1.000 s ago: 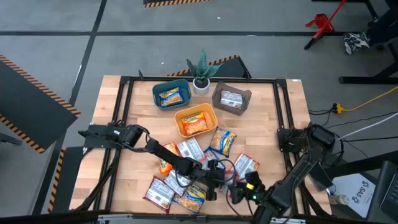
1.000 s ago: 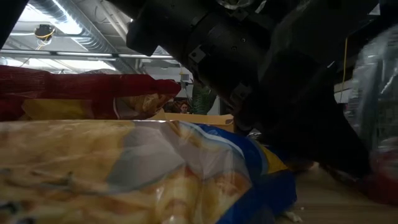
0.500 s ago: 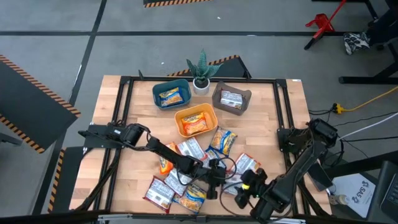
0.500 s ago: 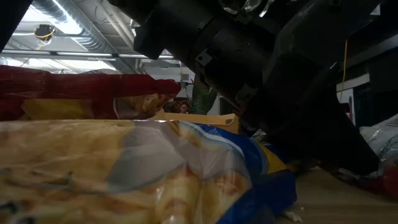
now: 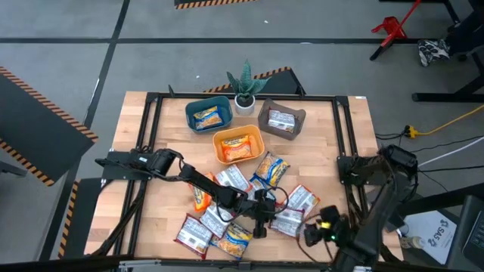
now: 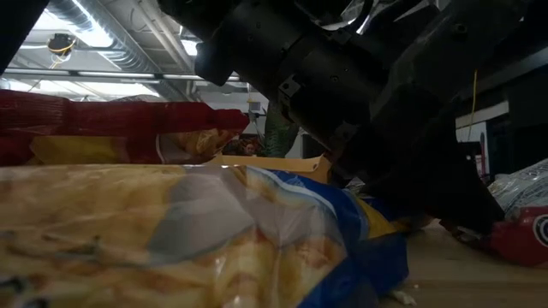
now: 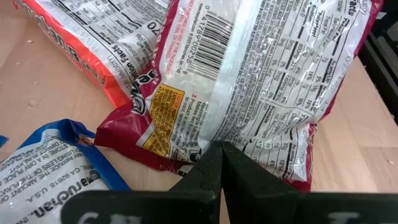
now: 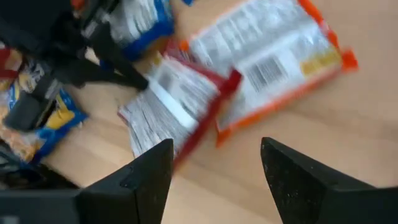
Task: Sort Maruchan noodles
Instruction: Put the right red noodle pack into the black bin
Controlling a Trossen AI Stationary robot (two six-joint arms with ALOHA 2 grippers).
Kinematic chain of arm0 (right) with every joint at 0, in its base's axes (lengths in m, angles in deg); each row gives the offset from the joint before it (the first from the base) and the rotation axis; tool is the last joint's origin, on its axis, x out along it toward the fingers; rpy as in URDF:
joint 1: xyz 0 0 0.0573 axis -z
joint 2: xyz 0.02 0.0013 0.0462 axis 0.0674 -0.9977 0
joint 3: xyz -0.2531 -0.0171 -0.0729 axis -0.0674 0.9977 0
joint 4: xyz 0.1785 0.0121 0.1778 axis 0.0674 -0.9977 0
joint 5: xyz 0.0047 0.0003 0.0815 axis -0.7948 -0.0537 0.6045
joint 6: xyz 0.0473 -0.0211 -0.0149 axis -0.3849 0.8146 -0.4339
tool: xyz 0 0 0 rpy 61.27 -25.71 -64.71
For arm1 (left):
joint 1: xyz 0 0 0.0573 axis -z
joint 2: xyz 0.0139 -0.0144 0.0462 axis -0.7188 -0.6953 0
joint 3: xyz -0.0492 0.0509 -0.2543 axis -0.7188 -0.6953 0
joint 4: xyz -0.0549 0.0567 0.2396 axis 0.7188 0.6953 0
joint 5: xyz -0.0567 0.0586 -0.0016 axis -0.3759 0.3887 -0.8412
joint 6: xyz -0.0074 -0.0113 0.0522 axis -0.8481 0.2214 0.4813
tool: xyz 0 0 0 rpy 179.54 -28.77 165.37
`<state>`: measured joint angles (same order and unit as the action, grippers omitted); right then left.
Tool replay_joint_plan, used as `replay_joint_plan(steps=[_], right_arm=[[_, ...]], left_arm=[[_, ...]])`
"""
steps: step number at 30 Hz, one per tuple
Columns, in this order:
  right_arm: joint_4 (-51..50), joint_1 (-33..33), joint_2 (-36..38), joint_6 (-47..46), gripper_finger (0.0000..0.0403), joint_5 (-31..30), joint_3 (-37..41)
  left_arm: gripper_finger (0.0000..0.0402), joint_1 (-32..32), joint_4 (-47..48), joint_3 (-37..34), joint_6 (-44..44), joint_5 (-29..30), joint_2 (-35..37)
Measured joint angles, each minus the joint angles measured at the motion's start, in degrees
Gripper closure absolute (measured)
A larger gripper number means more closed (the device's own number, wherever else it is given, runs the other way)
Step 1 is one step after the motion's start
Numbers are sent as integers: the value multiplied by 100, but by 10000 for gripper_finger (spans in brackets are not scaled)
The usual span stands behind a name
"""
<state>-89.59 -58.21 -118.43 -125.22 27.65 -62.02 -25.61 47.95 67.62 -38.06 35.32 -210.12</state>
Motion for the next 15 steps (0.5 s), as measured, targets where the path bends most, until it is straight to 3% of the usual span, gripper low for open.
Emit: replay_joint_plan(steps=[3,9,15], right_arm=[[108,-19,-114,-72,173,174,0],[523,393,-402,73,173,-409,0],[874,429,-615,-63,173,-146,0]], left_arm=[[401,0,-15,-2,0,2,0],[401,7,-42,-7,-33,7,0],[402,38,-44,-7,-53,28,0]])
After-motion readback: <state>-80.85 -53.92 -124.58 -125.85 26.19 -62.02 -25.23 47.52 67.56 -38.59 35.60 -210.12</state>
